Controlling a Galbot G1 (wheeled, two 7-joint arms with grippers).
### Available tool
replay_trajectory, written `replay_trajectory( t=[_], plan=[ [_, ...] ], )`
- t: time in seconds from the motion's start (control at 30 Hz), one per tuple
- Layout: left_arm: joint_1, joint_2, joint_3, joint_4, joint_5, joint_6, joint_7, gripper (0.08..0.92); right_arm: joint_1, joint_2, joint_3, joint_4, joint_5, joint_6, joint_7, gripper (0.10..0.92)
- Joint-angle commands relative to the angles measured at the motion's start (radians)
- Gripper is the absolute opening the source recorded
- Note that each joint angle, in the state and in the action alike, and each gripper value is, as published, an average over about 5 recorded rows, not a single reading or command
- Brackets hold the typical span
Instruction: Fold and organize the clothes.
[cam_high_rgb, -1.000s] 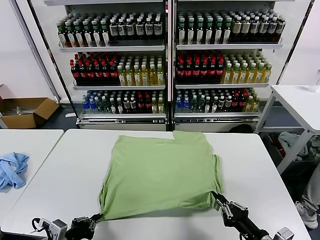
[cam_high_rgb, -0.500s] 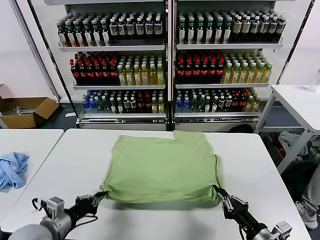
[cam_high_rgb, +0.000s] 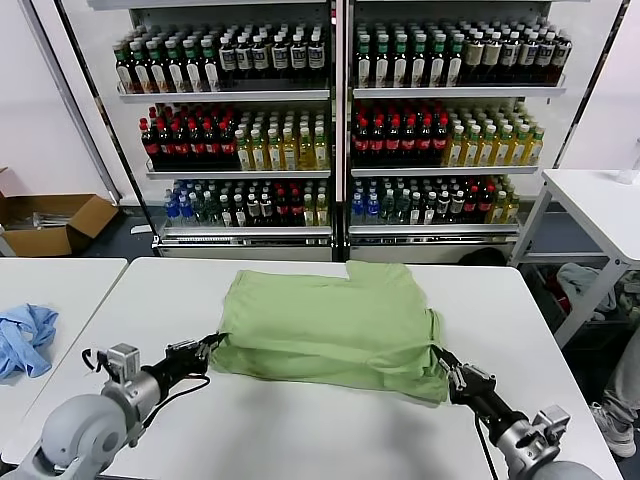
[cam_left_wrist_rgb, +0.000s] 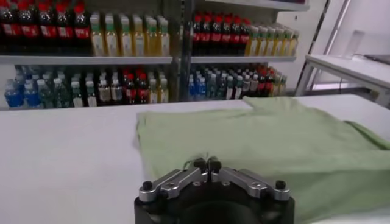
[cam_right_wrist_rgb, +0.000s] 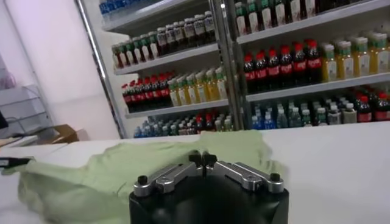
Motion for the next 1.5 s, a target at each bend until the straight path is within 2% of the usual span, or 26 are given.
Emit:
replay_trajectory(
  t=[0.03,0.6,0.7,0.8,0.87,0.97,1.5],
  plan=[
    [-0.124,-0.045,0.078,0.097,0.033,0.000,0.005,0.119,0.103,-0.005,-0.064,-0.074,-0.070,-0.013,0.015,0.232],
    [0.046,-0.004,0.000,0.011,0.081,-0.001,0.019,0.593,-0.136,0.013,0.055,0.101,-0.141,-0.093,0.136,0.726],
    [0.077,-0.007,0.010,0.006,0.104,-0.001,0.027,0.680,-0.174,0.017,0.054,0.109,-0.185,-0.121,0.140,0.794],
    [0.092,-0.012,0.021,0.015,0.114,-0.001,0.030,0.763,-0.183,0.030,0.038,0.102,-0.206,-0.136,0.141,0.819],
    [0.097,-0.015,0.025,0.020,0.114,-0.001,0.031,0.802,-0.181,0.038,0.026,0.095,-0.214,-0.142,0.142,0.805],
    [0.097,-0.016,0.027,0.025,0.111,-0.001,0.033,0.795,-0.175,0.044,0.009,0.089,-0.224,-0.152,0.143,0.741],
    [-0.012,-0.023,0.071,0.118,0.082,-0.001,0.039,0.345,-0.125,0.050,-0.065,0.037,-0.191,-0.165,0.149,0.282]
  ],
)
